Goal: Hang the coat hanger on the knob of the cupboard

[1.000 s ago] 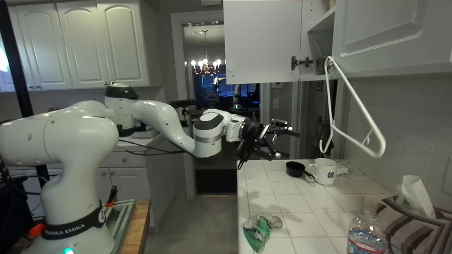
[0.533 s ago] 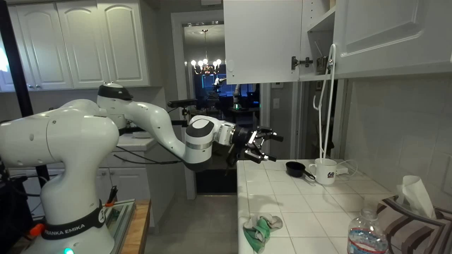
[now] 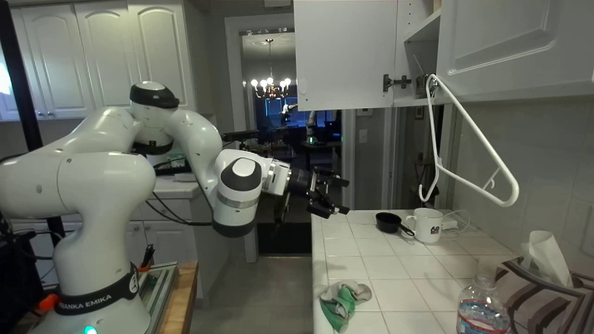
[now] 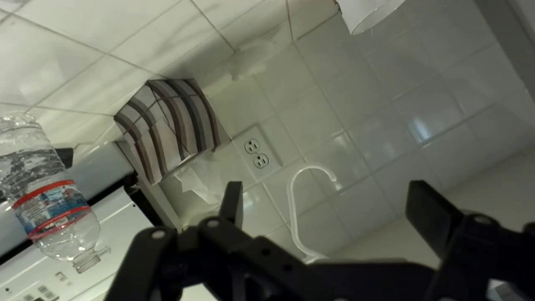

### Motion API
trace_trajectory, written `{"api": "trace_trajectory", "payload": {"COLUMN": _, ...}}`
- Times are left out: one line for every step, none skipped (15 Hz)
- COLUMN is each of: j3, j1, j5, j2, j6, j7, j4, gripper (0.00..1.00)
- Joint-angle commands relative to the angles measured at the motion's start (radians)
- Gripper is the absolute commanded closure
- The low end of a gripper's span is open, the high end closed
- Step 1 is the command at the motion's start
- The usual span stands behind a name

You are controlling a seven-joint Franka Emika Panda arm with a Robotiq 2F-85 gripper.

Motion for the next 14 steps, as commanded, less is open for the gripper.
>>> {"api": "trace_trajectory", "payload": {"j3": -0.060, "j1": -0.211, "j5": -0.277, "j2": -0.238, "j6": 0.159, "j7": -0.075, "j4": 0.003, "gripper": 0.00}}
{"api": "trace_trajectory", "payload": {"j3": -0.067, "j1": -0.272, "j5": -0.360, "j2": -0.279, "j6": 0.157, "j7": -0.087, "j4": 0.026, "gripper": 0.00}}
{"api": "trace_trajectory", "payload": {"j3": -0.070, "j1": -0.325, "j5": -0.438, "j2": -0.322, "j6": 0.147, "j7": -0.100, "j4": 0.047, "gripper": 0.00}}
{"api": "trace_trajectory", "payload": {"j3": -0.071, "j1": -0.378, "j5": -0.521, "j2": -0.366, "j6": 0.128, "j7": -0.111, "j4": 0.074, "gripper": 0.00}}
{"api": "trace_trajectory", "payload": {"j3": -0.057, "j1": -0.423, "j5": -0.589, "j2": -0.411, "j6": 0.101, "j7": -0.122, "j4": 0.097, "gripper": 0.00}}
{"api": "trace_trajectory", "payload": {"j3": -0.058, "j1": -0.451, "j5": -0.667, "j2": -0.456, "j6": 0.076, "j7": -0.128, "j4": 0.110, "gripper": 0.00}}
{"api": "trace_trajectory", "payload": {"j3": -0.047, "j1": -0.488, "j5": -0.741, "j2": -0.500, "j6": 0.048, "j7": -0.132, "j4": 0.133, "gripper": 0.00}}
{"api": "trace_trajectory", "payload": {"j3": -0.031, "j1": -0.521, "j5": -0.811, "j2": -0.544, "j6": 0.015, "j7": -0.137, "j4": 0.154, "gripper": 0.00}}
{"api": "trace_trajectory", "payload": {"j3": -0.030, "j1": -0.536, "j5": -0.885, "j2": -0.587, "j6": -0.020, "j7": -0.149, "j4": 0.163, "gripper": 0.00}}
{"api": "trace_trajectory", "payload": {"j3": -0.019, "j1": -0.554, "j5": -0.957, "j2": -0.632, "j6": -0.067, "j7": -0.154, "j4": 0.172, "gripper": 0.00}}
{"api": "trace_trajectory", "payload": {"j3": -0.012, "j1": -0.565, "j5": -1.027, "j2": -0.676, "j6": -0.120, "j7": -0.164, "j4": 0.179, "gripper": 0.00}}
{"api": "trace_trajectory", "payload": {"j3": -0.007, "j1": -0.577, "j5": -1.093, "j2": -0.720, "j6": -0.166, "j7": -0.169, "j4": 0.189, "gripper": 0.00}}
{"api": "trace_trajectory", "payload": {"j3": -0.039, "j1": -0.567, "j5": -1.182, "j2": -0.702, "j6": -0.172, "j7": -0.106, "j4": 0.206, "gripper": 0.00}}
{"api": "trace_trajectory", "payload": {"j3": -0.064, "j1": -0.559, "j5": -1.253, "j2": -0.728, "j6": -0.187, "j7": -0.081, "j4": 0.215, "gripper": 0.00}}
